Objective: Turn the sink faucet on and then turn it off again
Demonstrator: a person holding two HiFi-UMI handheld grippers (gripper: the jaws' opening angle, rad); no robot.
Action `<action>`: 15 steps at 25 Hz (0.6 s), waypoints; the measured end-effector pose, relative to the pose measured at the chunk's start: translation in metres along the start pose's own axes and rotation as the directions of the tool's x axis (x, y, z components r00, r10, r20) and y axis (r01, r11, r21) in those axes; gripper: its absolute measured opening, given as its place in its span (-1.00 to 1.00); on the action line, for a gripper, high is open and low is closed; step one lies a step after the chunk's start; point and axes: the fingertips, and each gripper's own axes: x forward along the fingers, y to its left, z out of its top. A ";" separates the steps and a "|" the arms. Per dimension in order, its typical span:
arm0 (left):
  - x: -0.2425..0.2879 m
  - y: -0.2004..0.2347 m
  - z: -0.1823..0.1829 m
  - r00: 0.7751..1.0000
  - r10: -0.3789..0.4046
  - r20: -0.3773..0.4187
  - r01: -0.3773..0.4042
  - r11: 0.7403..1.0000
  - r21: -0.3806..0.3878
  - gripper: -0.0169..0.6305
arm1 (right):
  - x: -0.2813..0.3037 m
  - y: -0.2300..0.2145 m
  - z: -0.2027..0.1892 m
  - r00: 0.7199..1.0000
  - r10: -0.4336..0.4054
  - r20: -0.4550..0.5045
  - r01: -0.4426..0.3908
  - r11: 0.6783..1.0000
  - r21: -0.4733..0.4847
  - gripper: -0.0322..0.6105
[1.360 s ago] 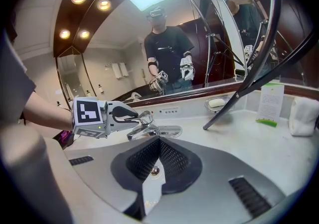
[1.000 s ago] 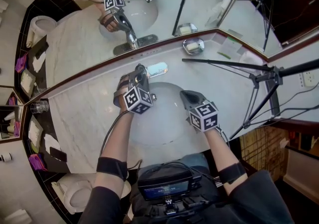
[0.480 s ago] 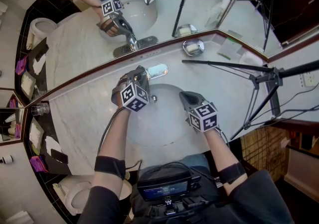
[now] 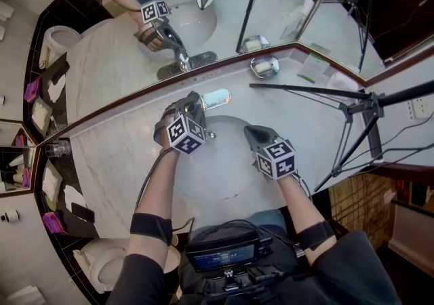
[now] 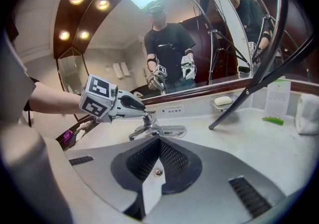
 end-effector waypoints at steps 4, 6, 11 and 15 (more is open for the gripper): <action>-0.008 -0.002 0.002 1.000 0.016 0.003 -0.016 1.000 0.012 -0.71 | 0.000 0.004 0.007 1.000 0.005 0.009 -0.004 1.000 -0.009 -0.84; -0.015 -0.004 0.004 1.000 0.020 0.012 -0.020 1.000 0.016 -0.71 | 0.000 0.006 0.011 1.000 0.007 0.014 -0.007 1.000 -0.015 -0.84; -0.028 -0.015 0.003 0.999 0.035 0.011 -0.035 0.999 0.017 -0.71 | 0.000 0.013 0.013 1.000 0.019 0.022 -0.019 1.000 -0.023 -0.84; -0.046 -0.017 0.008 0.998 0.059 0.030 -0.060 0.998 0.014 -0.73 | -0.003 0.020 0.018 0.999 0.026 0.030 -0.025 0.999 -0.036 -0.84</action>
